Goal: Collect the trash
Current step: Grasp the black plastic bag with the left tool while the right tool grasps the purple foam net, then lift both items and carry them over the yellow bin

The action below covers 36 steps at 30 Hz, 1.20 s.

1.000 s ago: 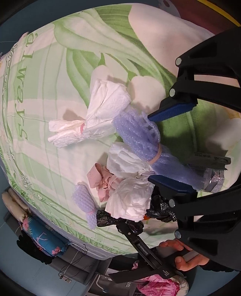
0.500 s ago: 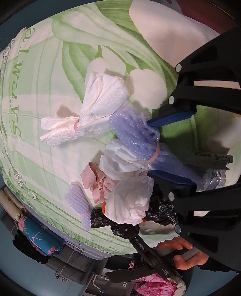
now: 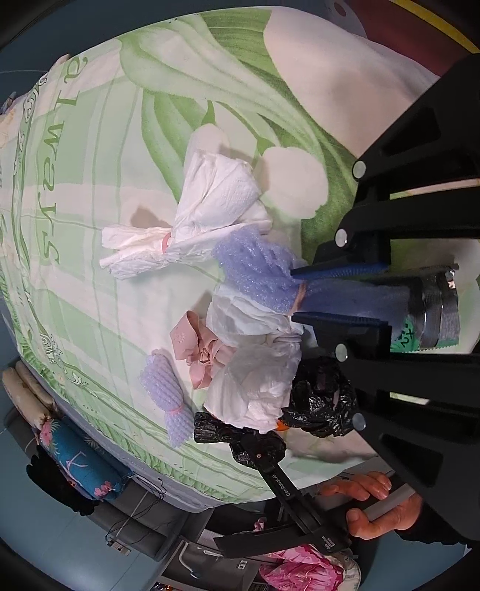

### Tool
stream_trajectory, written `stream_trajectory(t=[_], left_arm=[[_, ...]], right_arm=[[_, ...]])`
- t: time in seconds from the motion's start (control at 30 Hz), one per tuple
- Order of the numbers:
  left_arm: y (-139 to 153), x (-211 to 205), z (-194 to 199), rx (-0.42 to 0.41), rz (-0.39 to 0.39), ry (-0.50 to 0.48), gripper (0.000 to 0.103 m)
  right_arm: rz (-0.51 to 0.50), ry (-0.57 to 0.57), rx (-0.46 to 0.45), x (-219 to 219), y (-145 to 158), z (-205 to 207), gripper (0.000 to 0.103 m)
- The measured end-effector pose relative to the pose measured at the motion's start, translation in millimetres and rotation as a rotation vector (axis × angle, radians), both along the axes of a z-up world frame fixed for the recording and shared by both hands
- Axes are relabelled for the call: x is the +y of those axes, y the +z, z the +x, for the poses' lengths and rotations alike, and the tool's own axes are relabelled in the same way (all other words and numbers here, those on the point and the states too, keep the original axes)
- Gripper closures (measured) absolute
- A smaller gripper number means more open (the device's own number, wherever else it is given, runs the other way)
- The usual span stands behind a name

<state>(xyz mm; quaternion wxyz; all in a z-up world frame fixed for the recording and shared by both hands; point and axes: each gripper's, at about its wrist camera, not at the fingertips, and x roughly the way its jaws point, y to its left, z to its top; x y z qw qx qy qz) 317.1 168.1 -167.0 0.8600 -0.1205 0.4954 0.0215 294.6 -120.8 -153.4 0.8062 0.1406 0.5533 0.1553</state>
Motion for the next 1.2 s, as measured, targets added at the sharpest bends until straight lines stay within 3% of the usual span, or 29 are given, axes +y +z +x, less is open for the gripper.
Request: stream_trajectory(t=[0.63, 0.9, 1.2], left_arm=[[37, 9, -41, -0.058, -0.048, 0.037, 0.065], [58, -8, -59, -0.097, -0.048, 0.004, 0.065], [74, -39, -73, -0.114, -0.103, -0.051, 0.065]], right_arm=[[0.084, 0.023, -0.107, -12, 48, -28, 0.092], [0.104, 0.018, -0.147, -24, 70, -42, 0.092], [0.103, 0.004, -0.207, -45, 97, -62, 0.092]])
